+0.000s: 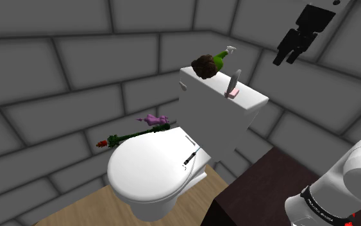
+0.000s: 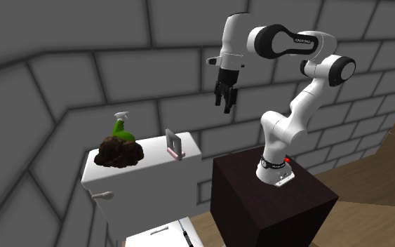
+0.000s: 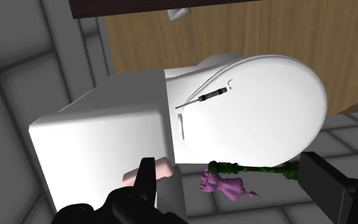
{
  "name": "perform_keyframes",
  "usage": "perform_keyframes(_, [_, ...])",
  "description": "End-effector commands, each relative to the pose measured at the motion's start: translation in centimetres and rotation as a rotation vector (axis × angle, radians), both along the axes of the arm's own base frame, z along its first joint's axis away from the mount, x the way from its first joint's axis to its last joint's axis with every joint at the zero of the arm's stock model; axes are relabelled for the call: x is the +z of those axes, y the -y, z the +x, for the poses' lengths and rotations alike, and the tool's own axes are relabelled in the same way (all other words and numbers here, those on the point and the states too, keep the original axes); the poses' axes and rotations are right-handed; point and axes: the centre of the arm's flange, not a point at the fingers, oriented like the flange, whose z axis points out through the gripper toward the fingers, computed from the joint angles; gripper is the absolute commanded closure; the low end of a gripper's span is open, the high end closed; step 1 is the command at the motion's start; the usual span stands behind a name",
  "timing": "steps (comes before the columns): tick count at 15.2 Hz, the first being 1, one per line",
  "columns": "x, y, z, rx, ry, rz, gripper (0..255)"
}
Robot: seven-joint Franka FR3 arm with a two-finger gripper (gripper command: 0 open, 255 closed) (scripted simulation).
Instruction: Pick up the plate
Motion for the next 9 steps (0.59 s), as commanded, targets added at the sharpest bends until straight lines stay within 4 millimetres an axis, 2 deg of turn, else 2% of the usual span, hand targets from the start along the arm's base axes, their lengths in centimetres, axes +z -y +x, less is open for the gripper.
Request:
perform_keyframes(1, [0.0, 0.0, 0.0, 0.000, 0.000, 0.000, 0])
perform_keyframes(5, [-1.9, -1.1, 5.8, -0.253, -0.081, 0.032, 0])
perform_keyframes(9, [-4.2, -0.7, 11.6, -0.507, -0.163, 0.065, 0])
